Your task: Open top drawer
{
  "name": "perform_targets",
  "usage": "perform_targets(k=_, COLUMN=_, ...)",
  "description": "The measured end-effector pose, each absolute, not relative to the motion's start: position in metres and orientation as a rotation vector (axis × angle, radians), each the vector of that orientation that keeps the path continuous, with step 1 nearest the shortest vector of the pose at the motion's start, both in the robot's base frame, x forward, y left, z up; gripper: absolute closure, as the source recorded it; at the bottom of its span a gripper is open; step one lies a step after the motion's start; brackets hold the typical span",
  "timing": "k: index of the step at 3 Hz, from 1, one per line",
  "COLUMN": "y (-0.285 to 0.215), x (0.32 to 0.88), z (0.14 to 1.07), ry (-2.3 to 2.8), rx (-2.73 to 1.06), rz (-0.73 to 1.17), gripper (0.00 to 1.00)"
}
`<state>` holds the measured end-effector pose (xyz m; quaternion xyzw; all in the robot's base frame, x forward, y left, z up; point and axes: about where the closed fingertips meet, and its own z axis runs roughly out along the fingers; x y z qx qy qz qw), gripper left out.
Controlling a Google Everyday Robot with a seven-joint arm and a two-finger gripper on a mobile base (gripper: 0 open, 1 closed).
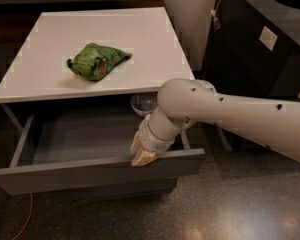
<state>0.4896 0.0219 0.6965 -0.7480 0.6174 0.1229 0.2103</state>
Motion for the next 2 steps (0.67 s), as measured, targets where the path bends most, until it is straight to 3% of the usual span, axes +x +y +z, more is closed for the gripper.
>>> perform_targets(k=1, y=0.014, x=0.479, z=0.712, ry=1.705, rx=-2.061, rz=0.362, gripper=1.0)
perform_targets(k=2, y=0.002, x=0.481, z=0.737, ry=1.695, rx=-2.024, rz=0.378, gripper=0.8)
